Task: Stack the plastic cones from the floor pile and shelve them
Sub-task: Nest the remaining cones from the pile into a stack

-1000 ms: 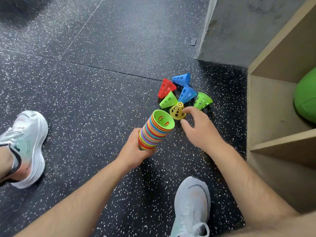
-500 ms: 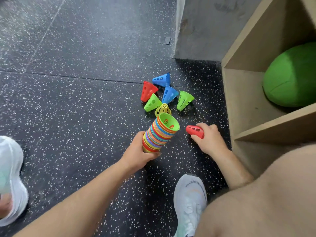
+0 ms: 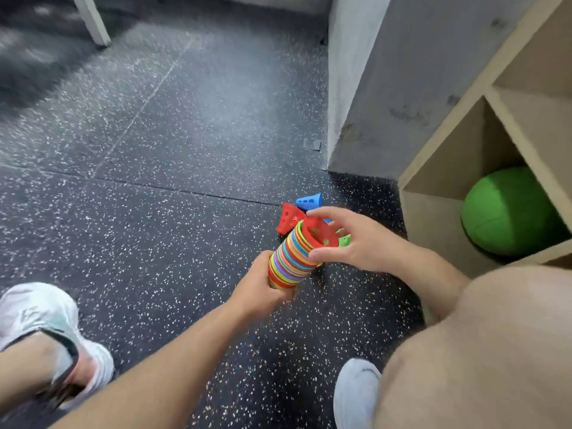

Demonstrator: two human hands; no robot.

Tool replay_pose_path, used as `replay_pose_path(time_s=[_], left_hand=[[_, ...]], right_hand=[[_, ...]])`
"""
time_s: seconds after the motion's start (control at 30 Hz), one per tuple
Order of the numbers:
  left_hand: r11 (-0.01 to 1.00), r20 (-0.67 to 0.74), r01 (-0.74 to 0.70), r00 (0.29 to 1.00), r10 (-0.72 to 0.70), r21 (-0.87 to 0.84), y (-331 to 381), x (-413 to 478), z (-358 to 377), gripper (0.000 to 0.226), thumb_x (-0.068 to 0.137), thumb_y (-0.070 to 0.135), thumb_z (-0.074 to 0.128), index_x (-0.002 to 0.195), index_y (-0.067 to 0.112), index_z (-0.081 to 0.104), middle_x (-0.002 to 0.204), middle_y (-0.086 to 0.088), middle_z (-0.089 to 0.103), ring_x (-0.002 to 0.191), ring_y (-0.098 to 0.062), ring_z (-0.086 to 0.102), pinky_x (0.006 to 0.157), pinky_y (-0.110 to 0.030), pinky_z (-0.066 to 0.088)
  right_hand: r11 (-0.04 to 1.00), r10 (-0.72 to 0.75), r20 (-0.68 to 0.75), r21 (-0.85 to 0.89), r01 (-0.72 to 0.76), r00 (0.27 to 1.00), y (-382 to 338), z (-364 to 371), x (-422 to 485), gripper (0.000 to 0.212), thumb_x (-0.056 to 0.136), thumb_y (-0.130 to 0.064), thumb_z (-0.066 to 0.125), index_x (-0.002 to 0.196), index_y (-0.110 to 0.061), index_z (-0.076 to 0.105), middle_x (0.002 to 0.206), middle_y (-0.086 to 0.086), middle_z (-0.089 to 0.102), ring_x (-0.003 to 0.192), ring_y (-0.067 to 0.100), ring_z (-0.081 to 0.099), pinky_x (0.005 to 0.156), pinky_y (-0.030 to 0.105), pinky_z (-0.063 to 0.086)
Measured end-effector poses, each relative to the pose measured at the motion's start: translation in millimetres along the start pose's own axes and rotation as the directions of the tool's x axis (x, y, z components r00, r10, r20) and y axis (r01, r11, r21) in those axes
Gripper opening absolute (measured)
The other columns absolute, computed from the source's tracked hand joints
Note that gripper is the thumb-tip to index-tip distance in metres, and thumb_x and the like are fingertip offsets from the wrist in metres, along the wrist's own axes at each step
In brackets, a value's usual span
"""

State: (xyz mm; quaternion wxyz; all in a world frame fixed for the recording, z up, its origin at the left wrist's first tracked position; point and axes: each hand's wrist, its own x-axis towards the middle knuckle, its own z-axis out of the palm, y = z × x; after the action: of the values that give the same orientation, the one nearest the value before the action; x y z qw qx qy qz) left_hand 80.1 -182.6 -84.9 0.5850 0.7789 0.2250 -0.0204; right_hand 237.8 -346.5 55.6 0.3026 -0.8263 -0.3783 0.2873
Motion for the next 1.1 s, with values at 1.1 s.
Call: replay_pose_path(time_s=[1.1], left_hand=[[0.982, -0.190, 0.175, 0.964, -0.186, -0.073, -23, 41, 24, 0.051, 0.065, 0.025, 0.085, 0.106, 0.022, 0.056, 0.088, 0.006, 0.068, 0.073, -0.009, 0.061, 0.067, -0.030, 0.054]], right_hand=[[0.838, 0.038, 0.034, -0.546, -0.013, 0.999, 152, 72, 88, 0.037, 0.100, -0.045, 0.047, 0.122, -0.016, 0.053, 0.115, 0.000, 0.055, 0.101, 0.023, 0.054, 0.081, 0.039, 0.050]])
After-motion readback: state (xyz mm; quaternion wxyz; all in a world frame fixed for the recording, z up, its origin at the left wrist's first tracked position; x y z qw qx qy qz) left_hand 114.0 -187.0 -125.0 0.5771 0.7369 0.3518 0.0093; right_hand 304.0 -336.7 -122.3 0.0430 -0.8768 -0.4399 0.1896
